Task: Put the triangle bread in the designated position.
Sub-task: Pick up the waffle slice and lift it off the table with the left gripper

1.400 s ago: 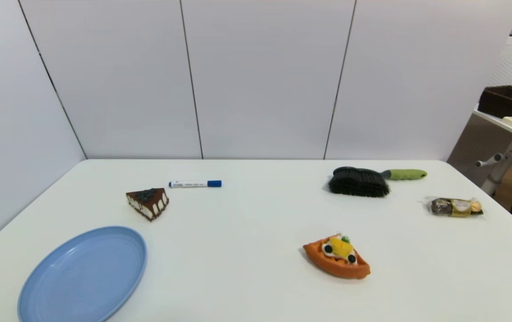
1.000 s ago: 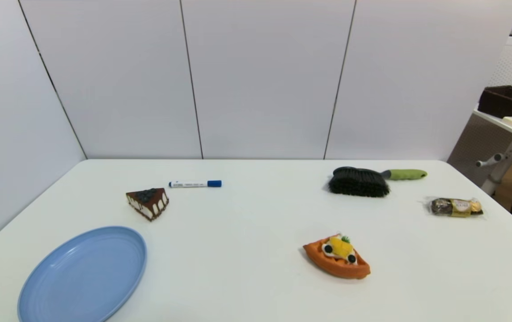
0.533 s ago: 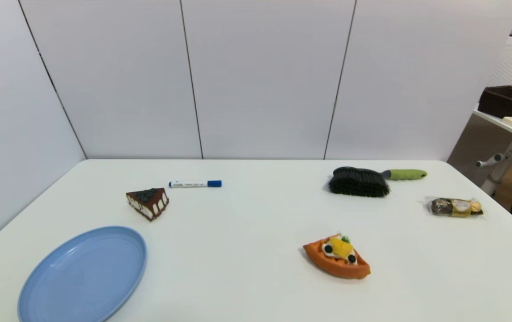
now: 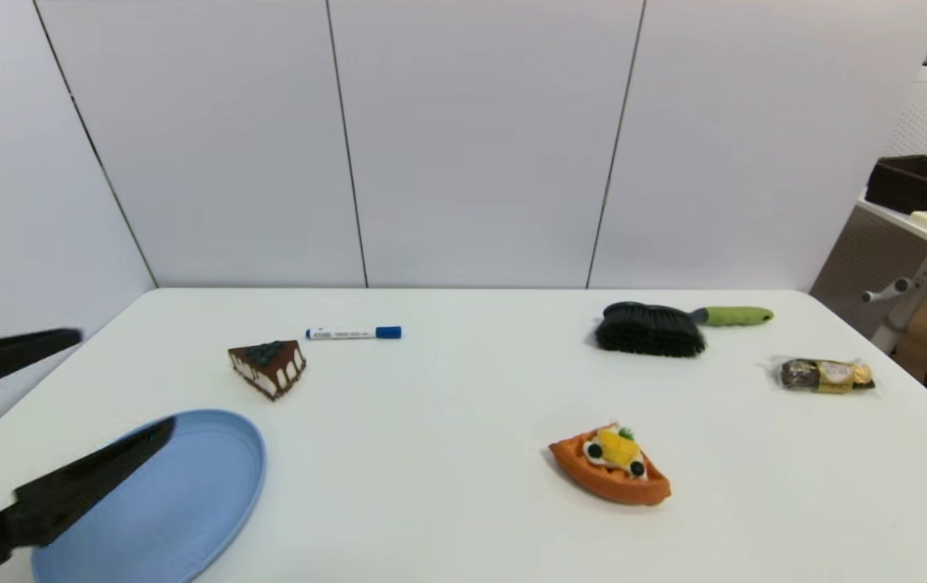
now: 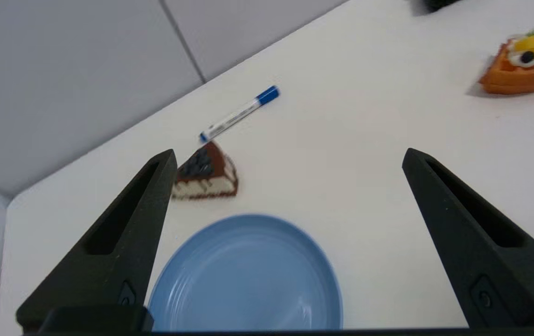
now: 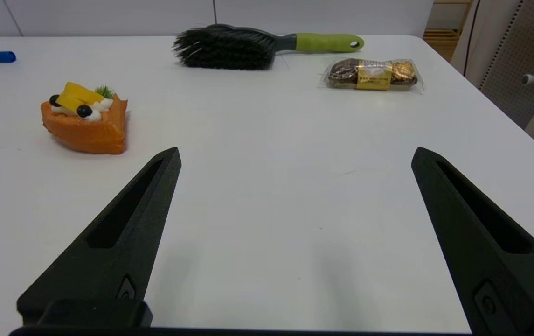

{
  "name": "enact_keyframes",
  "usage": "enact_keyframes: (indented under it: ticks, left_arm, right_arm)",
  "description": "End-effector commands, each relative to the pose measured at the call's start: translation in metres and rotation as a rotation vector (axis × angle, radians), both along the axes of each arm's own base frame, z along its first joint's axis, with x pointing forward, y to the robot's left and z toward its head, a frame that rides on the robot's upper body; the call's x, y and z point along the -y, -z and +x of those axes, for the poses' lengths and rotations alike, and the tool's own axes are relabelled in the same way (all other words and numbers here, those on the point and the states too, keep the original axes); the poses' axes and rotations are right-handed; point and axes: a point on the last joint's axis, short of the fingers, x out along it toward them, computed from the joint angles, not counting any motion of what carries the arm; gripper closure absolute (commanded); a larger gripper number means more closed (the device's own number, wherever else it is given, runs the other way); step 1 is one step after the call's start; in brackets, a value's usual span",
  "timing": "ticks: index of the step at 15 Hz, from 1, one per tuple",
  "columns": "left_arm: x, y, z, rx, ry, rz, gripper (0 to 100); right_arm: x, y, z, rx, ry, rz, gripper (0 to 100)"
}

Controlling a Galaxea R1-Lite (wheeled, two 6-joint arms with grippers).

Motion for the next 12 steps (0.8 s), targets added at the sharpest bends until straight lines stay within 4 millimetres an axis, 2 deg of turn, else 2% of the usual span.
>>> enact_keyframes:
  ticks: [1,3,6,8,12]
  left_arm:
    - [0.147,0.002,0.107,-0.142,0.363,0.180,0]
    - [0.187,0.022,0.121,-0.192,0.427,0.219,0]
    - [0.230,0.055,0.137,-0.260,0.484,0.272,0]
    - [0.244,0.074,0.138,-0.318,0.569,0.270,0]
    - [0.253,0.095,0.140,-0.417,0.760,0.226,0]
  right_arm:
    - [0.000,0.000,0.000,0.000,0.000,0.000,0]
    - [0.000,0.000,0.000,0.000,0.001,0.000,0]
    - [0.000,0.000,0.000,0.000,0.000,0.000,0]
    - [0.000,0.000,0.000,0.000,0.000,0.000,0]
    - [0.000,0.000,0.000,0.000,0.000,0.000,0]
